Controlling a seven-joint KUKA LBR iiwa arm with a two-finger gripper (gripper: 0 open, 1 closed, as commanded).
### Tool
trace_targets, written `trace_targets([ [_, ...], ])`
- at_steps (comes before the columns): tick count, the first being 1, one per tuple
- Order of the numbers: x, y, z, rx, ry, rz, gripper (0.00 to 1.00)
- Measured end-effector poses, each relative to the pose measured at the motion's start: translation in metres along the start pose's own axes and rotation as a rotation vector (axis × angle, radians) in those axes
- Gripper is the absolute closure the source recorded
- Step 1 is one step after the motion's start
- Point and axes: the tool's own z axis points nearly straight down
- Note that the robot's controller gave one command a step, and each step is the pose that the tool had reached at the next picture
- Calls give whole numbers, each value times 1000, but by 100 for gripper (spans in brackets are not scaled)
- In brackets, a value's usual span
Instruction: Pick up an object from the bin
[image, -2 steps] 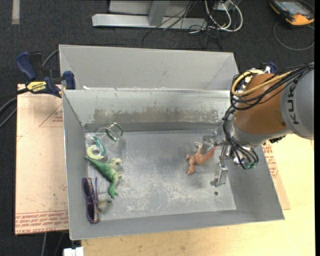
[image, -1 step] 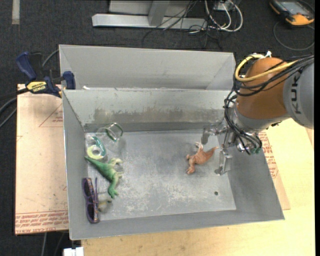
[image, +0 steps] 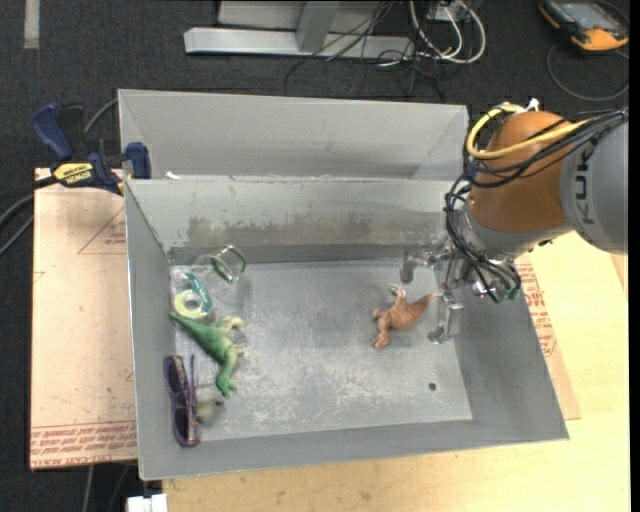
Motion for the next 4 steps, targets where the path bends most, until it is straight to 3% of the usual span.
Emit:
trace_targets([
  [1,-25,4,70,-2,-3,-210,0],
  [2,-20,9,69,0,-3,-251,100],
  [4,-20,9,65,-1,-2,-252,100],
])
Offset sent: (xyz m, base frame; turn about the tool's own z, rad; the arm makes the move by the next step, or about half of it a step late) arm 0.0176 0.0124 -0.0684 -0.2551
